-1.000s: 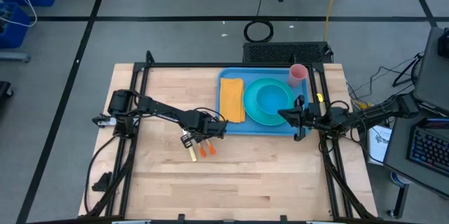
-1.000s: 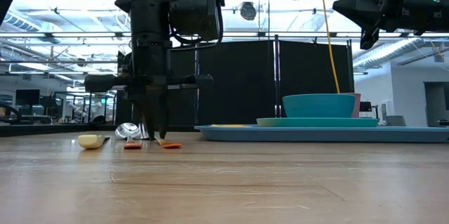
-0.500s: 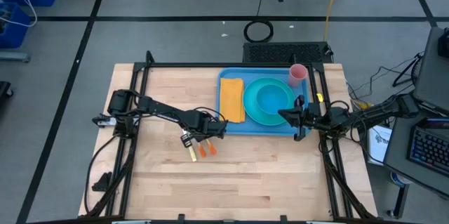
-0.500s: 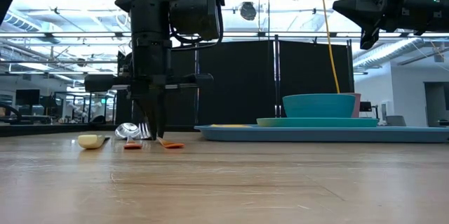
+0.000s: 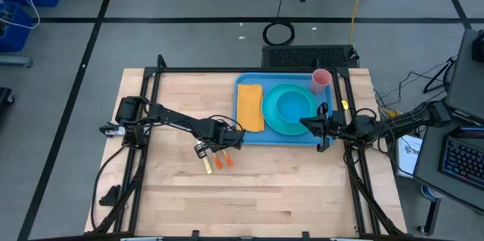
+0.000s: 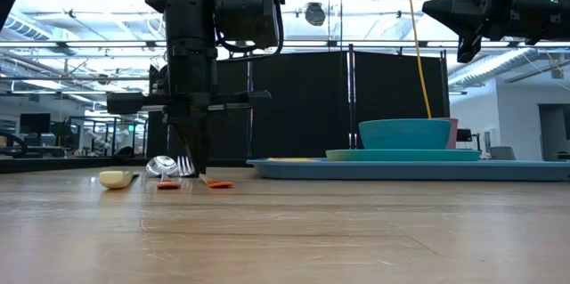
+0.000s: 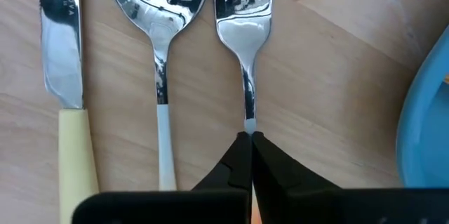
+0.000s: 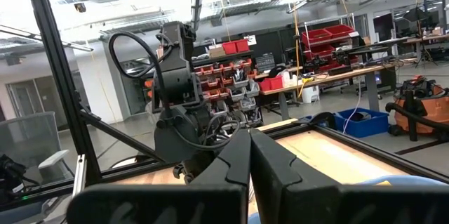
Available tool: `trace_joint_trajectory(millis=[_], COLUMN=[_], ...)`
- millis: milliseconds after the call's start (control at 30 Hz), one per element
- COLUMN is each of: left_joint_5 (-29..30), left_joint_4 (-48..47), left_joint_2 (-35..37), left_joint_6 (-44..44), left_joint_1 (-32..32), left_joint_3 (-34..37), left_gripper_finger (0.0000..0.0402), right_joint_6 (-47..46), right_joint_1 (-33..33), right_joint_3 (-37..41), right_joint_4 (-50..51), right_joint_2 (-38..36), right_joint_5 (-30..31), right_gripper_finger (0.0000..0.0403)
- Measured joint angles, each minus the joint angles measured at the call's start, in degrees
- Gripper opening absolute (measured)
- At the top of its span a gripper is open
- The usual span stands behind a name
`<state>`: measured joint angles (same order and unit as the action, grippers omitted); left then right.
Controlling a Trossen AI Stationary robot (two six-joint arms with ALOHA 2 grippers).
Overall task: Set up tray
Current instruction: Put the silver fork onto the blue tray
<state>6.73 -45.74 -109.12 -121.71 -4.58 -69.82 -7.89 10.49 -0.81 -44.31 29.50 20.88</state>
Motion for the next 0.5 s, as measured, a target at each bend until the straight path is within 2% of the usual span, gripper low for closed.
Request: trace_joint_trajectory(millis=[500], left_joint_5=[-0.1], left_joint_4=[0.3], left_joint_2=[0.0], left_joint_6=[-0.9], left_joint_1=[-0.6], left_joint_3=[0.1], left_gripper_finger=[0.0], right_joint_6=[0.0], right_joint_1=[0.0], right_joint_3=[0.0], right_joint_4=[0.0], right_joint_2=[0.0], right_joint_5=[0.0], right_gripper_finger=[0.0])
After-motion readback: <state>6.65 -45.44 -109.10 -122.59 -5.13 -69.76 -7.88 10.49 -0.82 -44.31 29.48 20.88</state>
